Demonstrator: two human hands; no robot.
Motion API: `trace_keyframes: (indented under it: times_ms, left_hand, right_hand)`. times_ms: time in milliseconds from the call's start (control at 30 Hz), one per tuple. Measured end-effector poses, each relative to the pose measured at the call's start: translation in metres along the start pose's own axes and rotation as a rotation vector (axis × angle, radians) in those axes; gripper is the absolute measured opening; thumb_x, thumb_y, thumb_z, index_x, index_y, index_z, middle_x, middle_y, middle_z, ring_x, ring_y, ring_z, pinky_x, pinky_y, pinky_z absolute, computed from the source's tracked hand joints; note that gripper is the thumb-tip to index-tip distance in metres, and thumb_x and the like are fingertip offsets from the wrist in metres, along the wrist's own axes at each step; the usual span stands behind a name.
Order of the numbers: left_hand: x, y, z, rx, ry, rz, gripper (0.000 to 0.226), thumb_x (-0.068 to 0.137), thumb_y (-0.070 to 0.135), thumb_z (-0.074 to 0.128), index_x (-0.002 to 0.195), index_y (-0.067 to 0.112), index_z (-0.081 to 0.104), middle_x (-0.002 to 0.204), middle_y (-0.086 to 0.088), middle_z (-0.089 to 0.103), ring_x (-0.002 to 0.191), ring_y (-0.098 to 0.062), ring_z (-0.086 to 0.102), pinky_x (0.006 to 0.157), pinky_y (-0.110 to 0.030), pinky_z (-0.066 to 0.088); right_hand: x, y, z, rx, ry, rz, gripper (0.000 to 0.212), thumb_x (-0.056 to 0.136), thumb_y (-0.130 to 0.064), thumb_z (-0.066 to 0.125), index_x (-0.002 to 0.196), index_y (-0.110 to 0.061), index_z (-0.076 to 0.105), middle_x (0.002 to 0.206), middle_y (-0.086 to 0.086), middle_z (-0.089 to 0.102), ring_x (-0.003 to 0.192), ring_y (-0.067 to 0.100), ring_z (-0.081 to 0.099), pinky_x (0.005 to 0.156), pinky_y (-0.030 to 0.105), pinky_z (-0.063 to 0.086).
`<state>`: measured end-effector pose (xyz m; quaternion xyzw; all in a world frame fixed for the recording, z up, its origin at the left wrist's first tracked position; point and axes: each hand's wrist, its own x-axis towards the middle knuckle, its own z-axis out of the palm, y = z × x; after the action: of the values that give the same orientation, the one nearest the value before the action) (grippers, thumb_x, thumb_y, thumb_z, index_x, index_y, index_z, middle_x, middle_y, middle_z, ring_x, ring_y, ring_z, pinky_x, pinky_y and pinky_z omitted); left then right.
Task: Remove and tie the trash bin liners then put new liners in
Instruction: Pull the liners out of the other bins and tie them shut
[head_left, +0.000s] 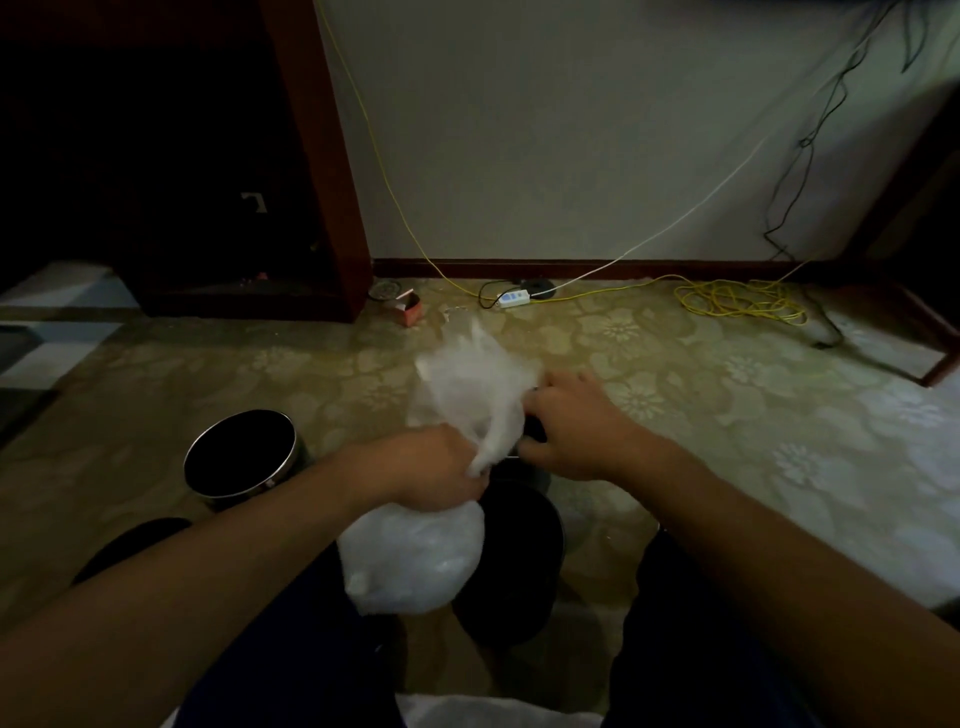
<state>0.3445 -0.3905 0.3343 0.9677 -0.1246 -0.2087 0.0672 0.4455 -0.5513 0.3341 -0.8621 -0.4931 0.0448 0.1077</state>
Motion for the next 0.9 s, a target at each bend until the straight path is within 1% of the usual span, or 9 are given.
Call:
trace_keyframes:
  times_ms: [67, 167, 333, 433, 533, 633, 733, 833, 900]
  left_hand:
    - [-0.005, -0.002, -0.002, -0.097, 0.023, -0.14, 0.028, 0.104, 0.02, 0.047, 0.12, 0.009, 0.067, 0.112, -0.011, 0.066, 0.091, -0.012, 0.054, 0.068, -0.016, 0.035]
    - [-0.01, -0.019, 0.005, 0.009, 0.133, -0.179, 0.029, 0.095, 0.015, 0.057, 0.113, 0.034, 0.07, 0.103, 0.017, 0.059, 0.089, -0.006, 0.056, 0.078, -0.025, 0.045]
    - [-0.015, -0.029, 0.009, 0.152, 0.314, -0.146, 0.024, 0.09, 0.018, 0.063, 0.096, 0.038, 0.074, 0.107, 0.011, 0.065, 0.102, -0.011, 0.058, 0.084, -0.031, 0.045]
    - [-0.014, -0.03, 0.012, 0.376, 0.341, -0.167, 0.017, 0.099, 0.036, 0.054, 0.104, 0.029, 0.069, 0.109, 0.006, 0.065, 0.104, -0.015, 0.057, 0.08, -0.03, 0.031]
    - [-0.011, -0.039, 0.018, 0.444, 0.329, -0.21, 0.038, 0.101, 0.053, 0.038, 0.111, 0.029, 0.066, 0.112, 0.005, 0.066, 0.107, -0.018, 0.06, 0.085, -0.033, 0.036]
    - [-0.013, -0.047, 0.023, 0.246, 0.246, -0.287, 0.06, 0.092, 0.064, 0.023, 0.11, 0.028, 0.067, 0.104, 0.001, 0.069, 0.1, -0.023, 0.062, 0.086, -0.037, 0.045]
    - [-0.016, -0.036, 0.026, -0.251, 0.216, -0.297, 0.056, 0.091, 0.05, 0.043, 0.104, 0.002, 0.068, 0.087, -0.011, 0.061, 0.081, -0.026, 0.055, 0.071, -0.033, 0.041]
    - [-0.022, -0.018, 0.026, -0.638, 0.186, -0.285, 0.048, 0.101, 0.047, 0.038, 0.121, 0.012, 0.063, 0.115, -0.002, 0.061, 0.106, -0.019, 0.054, 0.091, -0.031, 0.041]
    - [-0.029, -0.013, 0.026, -0.71, 0.111, -0.31, 0.046, 0.101, 0.046, 0.032, 0.121, 0.014, 0.059, 0.118, -0.001, 0.056, 0.111, -0.019, 0.048, 0.095, -0.028, 0.037]
  right_hand:
    - [-0.002, -0.005, -0.002, -0.352, -0.054, -0.044, 0.032, 0.089, -0.058, 0.058, 0.111, -0.037, 0.065, 0.1, -0.004, 0.058, 0.111, 0.019, 0.046, 0.096, 0.043, 0.031]
    - [-0.002, -0.003, -0.006, -0.421, -0.062, -0.023, 0.042, 0.091, -0.067, 0.052, 0.111, -0.036, 0.071, 0.117, -0.001, 0.055, 0.12, 0.022, 0.042, 0.099, 0.046, 0.029]
    - [-0.007, 0.006, -0.008, -0.051, -0.245, 0.053, 0.036, 0.086, -0.057, 0.067, 0.114, -0.036, 0.075, 0.147, 0.007, 0.043, 0.145, 0.024, 0.021, 0.114, 0.043, 0.018]
    - [-0.011, 0.016, -0.007, 0.138, -0.337, -0.006, 0.033, 0.084, -0.055, 0.073, 0.105, -0.03, 0.079, 0.164, -0.01, 0.024, 0.154, 0.015, 0.002, 0.121, 0.044, 0.011]
    - [-0.023, 0.018, -0.01, 0.552, -0.363, -0.106, 0.018, 0.081, -0.05, 0.069, 0.073, -0.036, 0.078, 0.162, -0.026, 0.021, 0.153, 0.007, 0.016, 0.12, 0.043, 0.024]
    - [-0.036, 0.01, -0.009, 1.205, -0.255, -0.057, 0.024, 0.085, -0.032, 0.064, 0.086, -0.015, 0.081, 0.147, -0.02, 0.053, 0.128, 0.012, 0.058, 0.098, 0.031, 0.047]
    - [-0.031, 0.002, 0.002, 1.855, -0.274, -0.043, 0.06, 0.091, -0.033, 0.063, 0.141, -0.002, 0.055, 0.143, 0.004, 0.058, 0.137, 0.024, 0.05, 0.122, 0.046, 0.029]
    - [-0.02, -0.001, 0.003, 2.156, -0.106, -0.062, 0.042, 0.083, -0.024, 0.057, 0.119, -0.006, 0.066, 0.123, 0.015, 0.064, 0.119, 0.03, 0.057, 0.12, 0.053, 0.023]
    - [-0.014, -0.003, -0.005, 1.991, -0.006, 0.014, 0.045, 0.073, -0.014, 0.047, 0.112, -0.007, 0.068, 0.12, 0.007, 0.067, 0.116, 0.027, 0.059, 0.115, 0.052, 0.031]
